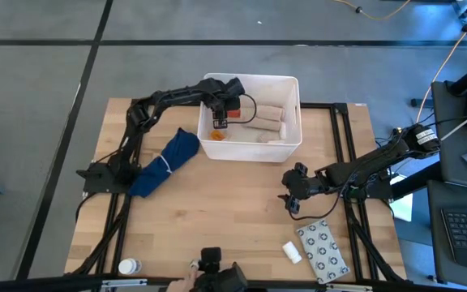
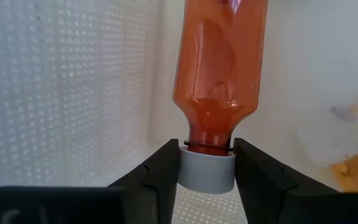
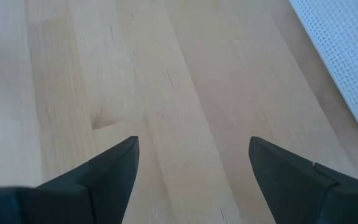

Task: Pick & place medical supplies in basket/bin
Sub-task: Put the red pill bottle into the white bin, then put the white pill bottle into the white bin

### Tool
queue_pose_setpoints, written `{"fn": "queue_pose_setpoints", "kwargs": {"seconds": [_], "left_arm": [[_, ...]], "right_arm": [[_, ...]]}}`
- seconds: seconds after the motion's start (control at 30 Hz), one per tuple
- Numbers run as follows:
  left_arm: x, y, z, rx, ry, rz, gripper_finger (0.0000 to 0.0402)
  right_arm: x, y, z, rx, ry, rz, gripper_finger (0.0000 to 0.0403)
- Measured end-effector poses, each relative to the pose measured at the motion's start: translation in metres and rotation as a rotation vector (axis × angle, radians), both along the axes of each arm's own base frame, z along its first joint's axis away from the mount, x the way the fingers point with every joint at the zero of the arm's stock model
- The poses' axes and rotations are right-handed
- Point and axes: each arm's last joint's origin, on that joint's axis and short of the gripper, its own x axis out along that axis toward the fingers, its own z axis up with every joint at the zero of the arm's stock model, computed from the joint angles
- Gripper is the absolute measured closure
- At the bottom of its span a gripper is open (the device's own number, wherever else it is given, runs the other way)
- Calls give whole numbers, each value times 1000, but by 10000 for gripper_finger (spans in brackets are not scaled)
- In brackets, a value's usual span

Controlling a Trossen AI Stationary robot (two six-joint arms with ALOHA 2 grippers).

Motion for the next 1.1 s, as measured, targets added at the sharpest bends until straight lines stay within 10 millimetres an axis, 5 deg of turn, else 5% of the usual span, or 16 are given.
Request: {"fn": "queue_pose_setpoints", "kwargs": {"seconds": [0.47,0.67,0.93,1.1], "left_arm": [[-1,0,2,50,24,28,202],[-5,-15,45,171,-11,5,203],[-16,-95,146,115,-391,-167,223],[-8,-167,172,-42,-555,-413,226]], "right_arm": [[7,9,6,218,-55,112,99],[11,10,15,221,-55,111,99],[10,7,22,189,18,16,99],[4,4,18,211,94,-94,99]]}}
